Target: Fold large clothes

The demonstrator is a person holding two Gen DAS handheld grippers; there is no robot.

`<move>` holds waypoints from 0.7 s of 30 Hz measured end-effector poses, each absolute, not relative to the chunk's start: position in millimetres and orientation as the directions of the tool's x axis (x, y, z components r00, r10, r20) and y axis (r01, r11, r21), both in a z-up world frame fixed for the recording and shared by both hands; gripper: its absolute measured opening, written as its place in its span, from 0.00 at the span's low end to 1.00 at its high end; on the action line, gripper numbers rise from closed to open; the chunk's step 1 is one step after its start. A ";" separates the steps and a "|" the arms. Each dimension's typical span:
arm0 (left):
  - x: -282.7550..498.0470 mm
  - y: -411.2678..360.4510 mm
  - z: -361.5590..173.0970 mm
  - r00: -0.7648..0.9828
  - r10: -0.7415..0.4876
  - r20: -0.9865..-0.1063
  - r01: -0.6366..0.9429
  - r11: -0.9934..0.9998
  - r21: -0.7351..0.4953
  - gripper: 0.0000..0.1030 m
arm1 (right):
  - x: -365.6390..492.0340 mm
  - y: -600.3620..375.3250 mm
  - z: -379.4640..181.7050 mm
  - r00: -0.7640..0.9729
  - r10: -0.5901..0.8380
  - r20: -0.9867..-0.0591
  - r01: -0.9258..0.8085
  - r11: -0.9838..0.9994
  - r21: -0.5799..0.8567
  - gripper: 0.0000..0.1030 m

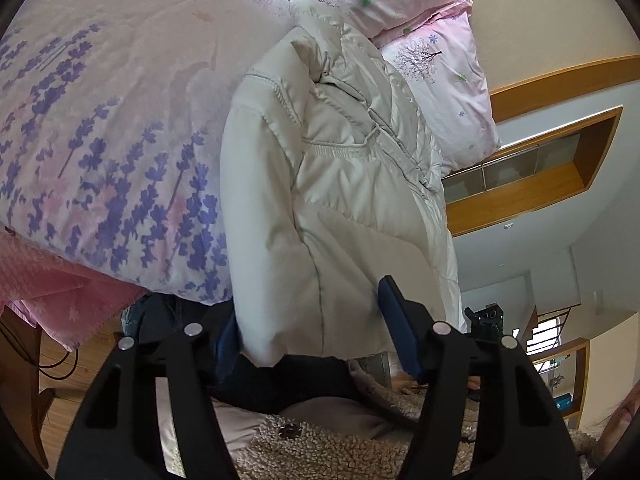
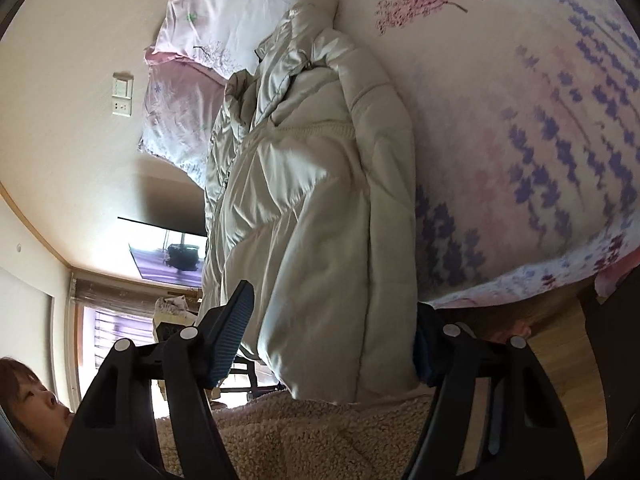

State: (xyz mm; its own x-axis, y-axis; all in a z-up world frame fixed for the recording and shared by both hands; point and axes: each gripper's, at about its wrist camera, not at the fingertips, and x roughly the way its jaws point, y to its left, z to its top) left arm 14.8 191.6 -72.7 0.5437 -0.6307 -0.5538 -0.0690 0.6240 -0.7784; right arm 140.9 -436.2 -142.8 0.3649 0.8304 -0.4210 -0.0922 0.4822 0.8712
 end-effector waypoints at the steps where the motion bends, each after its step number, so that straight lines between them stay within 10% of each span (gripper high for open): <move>1: 15.3 191.2 -72.5 0.544 -0.630 -0.555 -0.069 0.625 -0.778 0.60 | 139.9 -435.8 -143.8 0.364 0.831 -0.420 -0.091 0.481 0.872 0.65; 6: 16.4 189.2 -73.9 0.532 -0.609 -0.588 -0.088 0.651 -0.754 0.43 | 136.0 -431.2 -142.5 0.362 0.828 -0.427 -0.092 0.488 0.868 0.57; 11: 19.0 185.7 -72.5 0.537 -0.575 -0.617 -0.101 0.683 -0.724 0.24 | 130.1 -427.1 -133.0 0.406 0.796 -0.449 -0.105 0.529 0.842 0.23; 21: 29.9 191.7 -41.7 0.612 -0.531 -0.586 -0.063 0.706 -0.705 0.17 | 128.9 -418.7 -78.8 0.583 0.702 -0.408 -0.191 0.607 0.772 0.14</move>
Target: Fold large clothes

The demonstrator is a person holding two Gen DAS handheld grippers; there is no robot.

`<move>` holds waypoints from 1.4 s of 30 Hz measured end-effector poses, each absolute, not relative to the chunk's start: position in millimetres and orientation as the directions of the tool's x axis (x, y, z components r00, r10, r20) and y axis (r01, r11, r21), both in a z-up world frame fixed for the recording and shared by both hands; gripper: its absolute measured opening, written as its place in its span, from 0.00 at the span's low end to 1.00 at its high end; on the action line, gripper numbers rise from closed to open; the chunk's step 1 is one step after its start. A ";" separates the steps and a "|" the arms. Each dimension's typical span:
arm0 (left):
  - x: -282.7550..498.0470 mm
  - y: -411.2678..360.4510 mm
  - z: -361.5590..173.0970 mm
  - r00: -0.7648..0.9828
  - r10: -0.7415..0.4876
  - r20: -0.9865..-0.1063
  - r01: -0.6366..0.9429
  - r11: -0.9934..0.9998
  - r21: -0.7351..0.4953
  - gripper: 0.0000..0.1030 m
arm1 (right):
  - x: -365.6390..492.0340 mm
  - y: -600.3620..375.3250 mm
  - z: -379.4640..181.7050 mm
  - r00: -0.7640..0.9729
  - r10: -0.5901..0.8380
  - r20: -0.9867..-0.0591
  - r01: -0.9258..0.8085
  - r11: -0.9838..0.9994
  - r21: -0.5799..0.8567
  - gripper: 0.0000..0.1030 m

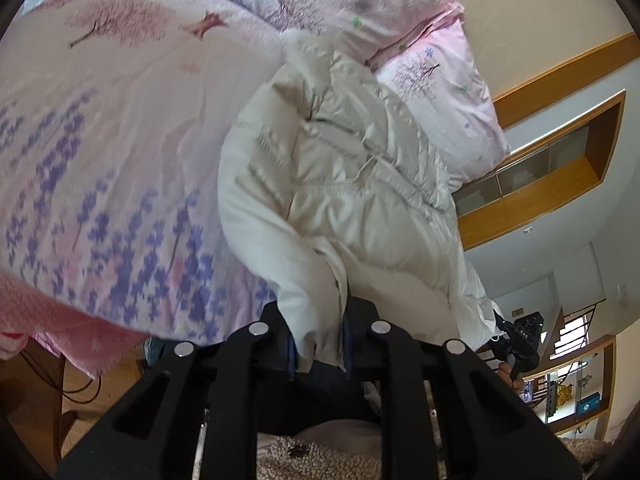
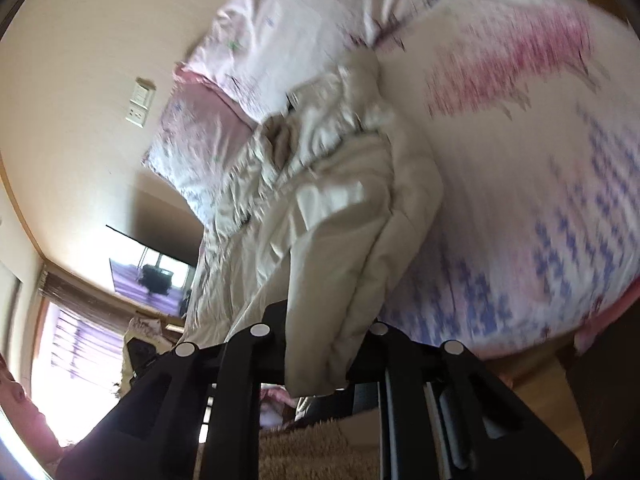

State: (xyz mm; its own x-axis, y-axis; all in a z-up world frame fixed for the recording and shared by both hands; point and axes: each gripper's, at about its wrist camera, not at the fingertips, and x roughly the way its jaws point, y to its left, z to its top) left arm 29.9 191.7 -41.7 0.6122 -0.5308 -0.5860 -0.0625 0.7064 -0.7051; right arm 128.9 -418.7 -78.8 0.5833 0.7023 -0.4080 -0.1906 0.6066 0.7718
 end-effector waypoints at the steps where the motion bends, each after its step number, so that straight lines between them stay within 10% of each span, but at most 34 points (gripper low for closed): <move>1: 31.4 192.3 -39.3 0.618 -0.527 -0.584 -0.060 0.708 -0.703 0.16 | 129.3 -417.2 -74.1 0.602 0.691 -0.401 -0.197 0.615 0.764 0.14; 26: 202.8 192.5 103.3 0.828 -0.247 -0.502 -0.024 0.881 -0.473 0.15 | 259.6 -335.0 70.4 0.882 0.360 -0.305 -0.223 0.887 0.403 0.13; 42: 377.7 206.2 22.4 0.648 -0.193 -0.737 -0.200 0.890 -0.409 0.15 | 470.3 -305.3 3.8 0.620 0.260 -0.740 0.064 0.924 0.378 0.13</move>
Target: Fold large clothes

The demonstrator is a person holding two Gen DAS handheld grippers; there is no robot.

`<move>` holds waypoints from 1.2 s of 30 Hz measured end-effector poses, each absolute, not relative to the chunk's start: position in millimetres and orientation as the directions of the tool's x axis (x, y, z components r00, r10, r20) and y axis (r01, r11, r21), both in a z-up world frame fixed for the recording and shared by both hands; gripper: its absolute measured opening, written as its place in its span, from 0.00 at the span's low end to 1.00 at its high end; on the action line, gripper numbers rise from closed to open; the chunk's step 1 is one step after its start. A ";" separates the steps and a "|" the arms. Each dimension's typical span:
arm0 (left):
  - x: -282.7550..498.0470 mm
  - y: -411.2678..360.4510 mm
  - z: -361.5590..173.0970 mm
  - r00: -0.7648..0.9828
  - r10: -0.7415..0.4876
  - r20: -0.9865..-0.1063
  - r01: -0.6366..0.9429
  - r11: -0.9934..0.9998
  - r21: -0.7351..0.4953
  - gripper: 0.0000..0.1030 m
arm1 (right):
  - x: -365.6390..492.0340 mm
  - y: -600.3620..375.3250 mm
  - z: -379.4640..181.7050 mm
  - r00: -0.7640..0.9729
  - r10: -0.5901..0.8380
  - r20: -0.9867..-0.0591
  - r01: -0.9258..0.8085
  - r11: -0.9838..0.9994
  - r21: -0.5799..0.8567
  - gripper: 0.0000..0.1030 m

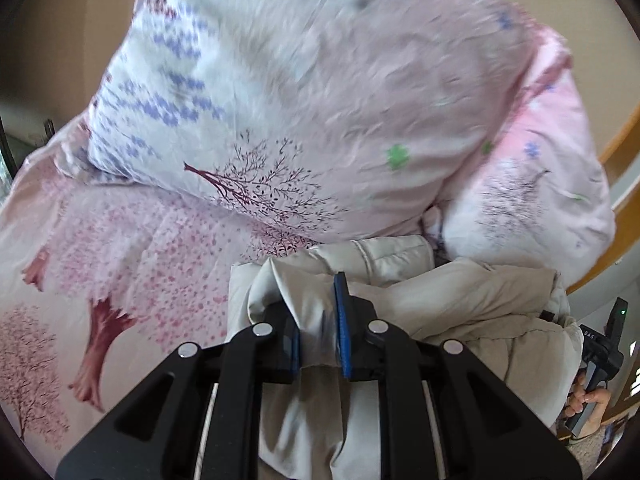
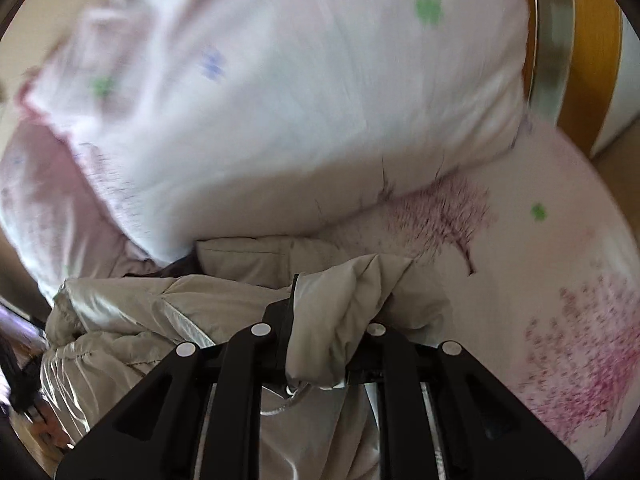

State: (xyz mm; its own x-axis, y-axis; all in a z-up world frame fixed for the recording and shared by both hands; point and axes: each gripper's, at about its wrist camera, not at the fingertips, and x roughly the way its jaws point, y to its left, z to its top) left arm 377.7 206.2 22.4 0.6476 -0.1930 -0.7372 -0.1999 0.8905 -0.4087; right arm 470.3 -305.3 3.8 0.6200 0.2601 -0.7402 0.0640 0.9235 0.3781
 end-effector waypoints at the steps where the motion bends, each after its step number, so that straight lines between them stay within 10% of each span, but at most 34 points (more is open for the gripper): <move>1: 386.1 207.2 17.5 0.620 -0.188 -0.762 -0.224 0.888 -0.401 0.15 | 480.2 -306.1 -0.8 0.593 0.263 -0.761 0.092 0.917 0.389 0.14; 10: 407.8 215.2 -1.2 0.565 -0.256 -0.784 -0.280 0.835 -0.474 0.26 | 505.4 -346.8 -23.3 0.511 0.502 -0.698 0.247 0.692 0.678 0.55; 16: 390.1 239.2 15.1 0.651 -0.346 -0.676 -0.263 0.733 -0.628 0.83 | 459.7 -379.8 10.5 0.690 0.465 -0.556 0.153 0.656 0.739 0.68; 21: 356.1 231.5 56.2 0.720 -0.245 -0.649 -0.187 0.832 -0.521 0.85 | 411.3 -337.0 56.1 0.750 0.351 -0.560 -0.036 0.868 0.495 0.67; 28: 300.1 133.2 75.8 0.715 -0.222 -0.663 0.054 0.963 -0.264 0.85 | 364.6 -210.6 50.2 0.625 0.411 -0.664 -0.359 0.906 0.223 0.25; 36: 324.3 69.2 38.5 0.619 -0.146 -0.772 0.093 0.989 -0.113 0.78 | 393.5 -140.7 13.6 0.576 0.214 -0.789 -0.356 0.935 -0.006 0.24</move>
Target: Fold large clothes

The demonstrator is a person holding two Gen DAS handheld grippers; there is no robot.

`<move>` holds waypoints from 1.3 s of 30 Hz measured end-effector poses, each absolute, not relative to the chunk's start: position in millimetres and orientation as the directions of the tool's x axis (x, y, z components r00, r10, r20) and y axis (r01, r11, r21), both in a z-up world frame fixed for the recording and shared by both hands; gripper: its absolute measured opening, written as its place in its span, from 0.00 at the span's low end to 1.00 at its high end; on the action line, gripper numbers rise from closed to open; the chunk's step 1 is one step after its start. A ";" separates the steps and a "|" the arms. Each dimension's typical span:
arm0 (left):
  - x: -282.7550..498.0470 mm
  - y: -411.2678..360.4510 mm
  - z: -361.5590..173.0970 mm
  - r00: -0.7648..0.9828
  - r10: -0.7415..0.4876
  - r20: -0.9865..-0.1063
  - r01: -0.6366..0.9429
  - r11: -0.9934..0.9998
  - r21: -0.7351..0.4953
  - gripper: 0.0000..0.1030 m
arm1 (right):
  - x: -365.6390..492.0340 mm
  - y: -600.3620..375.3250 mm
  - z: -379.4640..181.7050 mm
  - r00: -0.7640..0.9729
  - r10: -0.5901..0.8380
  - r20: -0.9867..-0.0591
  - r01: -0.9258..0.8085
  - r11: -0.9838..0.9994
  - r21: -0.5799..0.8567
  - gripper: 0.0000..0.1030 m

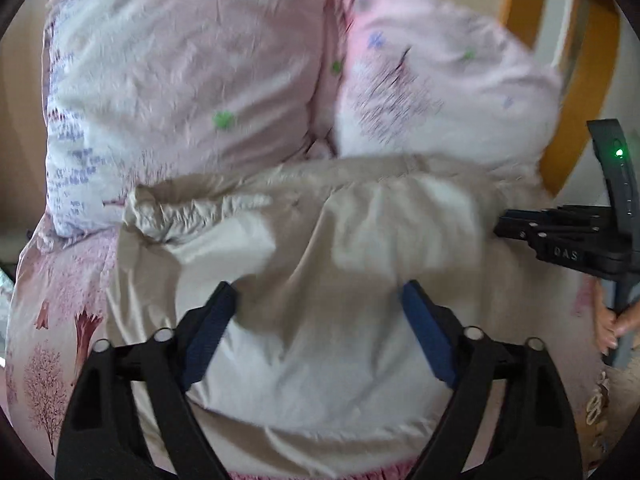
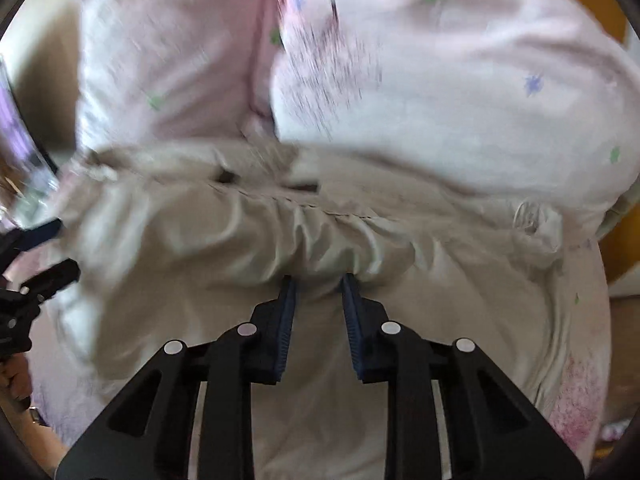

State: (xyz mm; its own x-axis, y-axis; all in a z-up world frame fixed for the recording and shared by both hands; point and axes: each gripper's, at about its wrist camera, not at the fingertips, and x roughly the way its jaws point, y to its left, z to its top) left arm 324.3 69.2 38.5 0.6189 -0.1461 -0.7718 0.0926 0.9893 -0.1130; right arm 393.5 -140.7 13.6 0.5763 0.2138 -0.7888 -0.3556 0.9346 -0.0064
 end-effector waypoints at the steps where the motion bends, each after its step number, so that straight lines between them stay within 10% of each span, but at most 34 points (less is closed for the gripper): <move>1: 333.9 69.5 32.0 0.595 -0.141 -0.791 0.075 0.990 -0.119 0.76 | 403.3 -140.0 5.6 0.548 0.195 -0.814 -0.341 0.940 -0.004 0.24; 12: 389.6 69.0 6.8 0.501 -0.029 -0.865 -0.042 0.997 -0.058 0.77 | 472.0 -137.9 -22.7 0.379 0.178 -0.908 -0.268 0.960 0.076 0.23; 23: 329.5 113.0 38.5 0.575 -0.083 -0.814 -0.061 0.988 -0.143 0.75 | 384.5 -249.2 25.9 0.673 0.221 -0.706 -0.154 0.975 0.159 0.26; 39: 351.1 127.4 4.7 0.512 0.002 -0.859 -0.135 0.988 -0.079 0.77 | 406.6 -281.5 -48.3 0.589 0.157 -0.793 0.015 0.979 0.205 0.24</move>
State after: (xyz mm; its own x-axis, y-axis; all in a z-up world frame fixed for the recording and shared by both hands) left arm 351.1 127.4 4.7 0.5116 0.0016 -0.8592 -0.1350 0.9877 -0.0785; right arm 406.6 -281.5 -48.3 0.5894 0.1566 -0.7926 0.0155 0.9787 0.2048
